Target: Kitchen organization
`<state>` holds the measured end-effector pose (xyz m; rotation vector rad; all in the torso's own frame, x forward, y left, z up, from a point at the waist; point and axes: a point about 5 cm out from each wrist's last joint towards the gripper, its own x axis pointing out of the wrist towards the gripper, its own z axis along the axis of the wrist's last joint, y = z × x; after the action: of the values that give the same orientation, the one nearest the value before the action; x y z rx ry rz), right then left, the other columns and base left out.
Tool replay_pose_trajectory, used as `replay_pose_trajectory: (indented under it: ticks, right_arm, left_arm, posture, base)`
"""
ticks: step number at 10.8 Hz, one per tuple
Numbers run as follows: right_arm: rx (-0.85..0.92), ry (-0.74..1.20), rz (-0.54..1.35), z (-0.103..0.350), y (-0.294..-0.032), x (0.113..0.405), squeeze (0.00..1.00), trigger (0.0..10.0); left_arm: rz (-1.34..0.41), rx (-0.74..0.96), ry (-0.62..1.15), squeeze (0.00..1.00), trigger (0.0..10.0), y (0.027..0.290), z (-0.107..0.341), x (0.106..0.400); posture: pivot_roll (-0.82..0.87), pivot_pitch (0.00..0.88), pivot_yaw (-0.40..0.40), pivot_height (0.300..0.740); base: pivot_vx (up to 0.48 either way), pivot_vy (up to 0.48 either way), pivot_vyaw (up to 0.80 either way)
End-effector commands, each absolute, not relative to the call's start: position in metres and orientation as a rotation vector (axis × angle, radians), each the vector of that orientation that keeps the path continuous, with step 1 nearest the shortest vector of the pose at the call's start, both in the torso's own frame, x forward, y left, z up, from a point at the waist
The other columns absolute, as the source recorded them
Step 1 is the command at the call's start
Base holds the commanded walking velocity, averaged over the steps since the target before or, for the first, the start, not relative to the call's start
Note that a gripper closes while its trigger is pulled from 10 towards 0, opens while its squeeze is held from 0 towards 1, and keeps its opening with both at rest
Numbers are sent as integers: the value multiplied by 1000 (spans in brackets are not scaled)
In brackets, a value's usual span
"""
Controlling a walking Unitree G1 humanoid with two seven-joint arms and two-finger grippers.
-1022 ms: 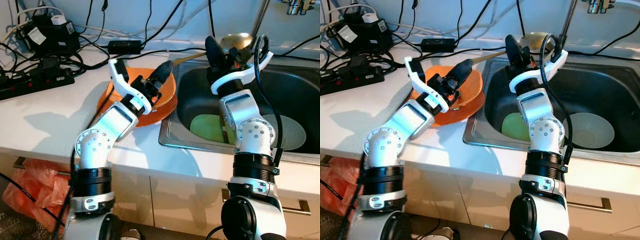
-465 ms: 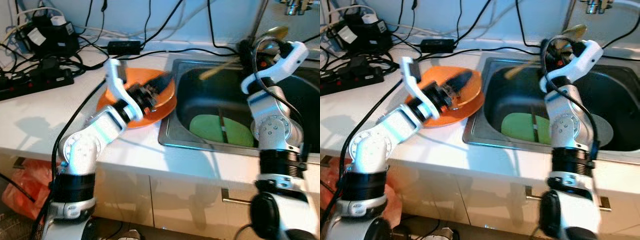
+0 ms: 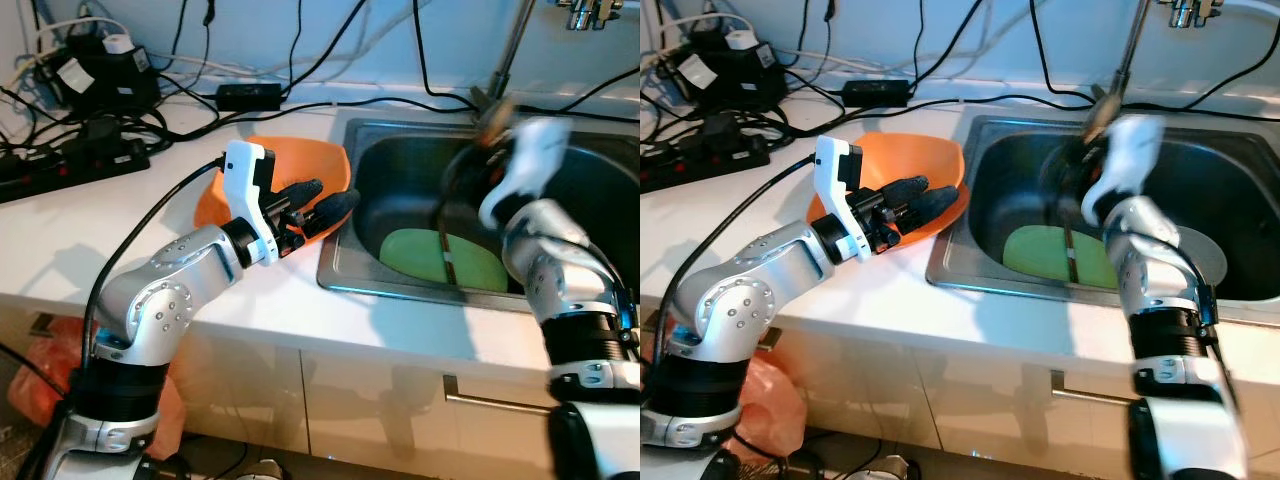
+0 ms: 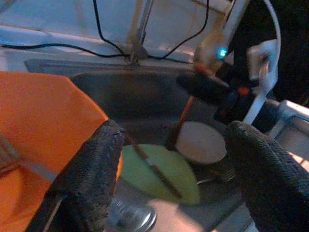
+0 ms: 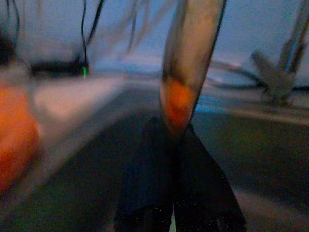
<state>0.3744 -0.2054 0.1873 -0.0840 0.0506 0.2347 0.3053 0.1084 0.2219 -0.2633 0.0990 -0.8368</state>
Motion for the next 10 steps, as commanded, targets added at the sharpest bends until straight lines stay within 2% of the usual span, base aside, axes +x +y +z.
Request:
replay_pose_trajectory:
  ticks: [1,2,3,4,8,9,10]
  right_arm:
    - [-174,111,236,177,-213,375,0,0]
    - [-235,137,245,176,-218,377,0,0]
    - [-279,150,250,175,-220,377,0,3020]
    - [-395,189,275,171,-224,379,0,10000]
    - [-563,262,383,163,-215,385,0,10000]
    - [-571,267,395,161,-212,386,0,10000]
    - [-572,269,424,160,-206,388,1000,10000]
  left_arm:
    - [-855,-212,88,1000,10000,111,224,301]
    - [-851,-177,90,1000,10000,114,223,299]
    - [-846,-163,90,1000,10000,116,223,299]
    - [-838,-150,93,1000,10000,120,223,296]
    - [-860,-70,119,1000,10000,127,221,291]
    - [-866,-52,124,290,10000,127,220,291]
    - [-868,-32,128,0,10000,127,219,291]
  posture:
    - [211,45,73,740]
    - [216,46,73,740]
    - [218,47,74,740]
    - [226,49,75,740]
    - [236,50,79,740]
    - [235,52,77,740]
    - [235,53,75,740]
  base:
    - [0,0,0]
    - [0,0,0]
    - [0,0,0]
    - [0,0,0]
    - [0,0,0]
    - [0,0,0]
    - [0,0,0]
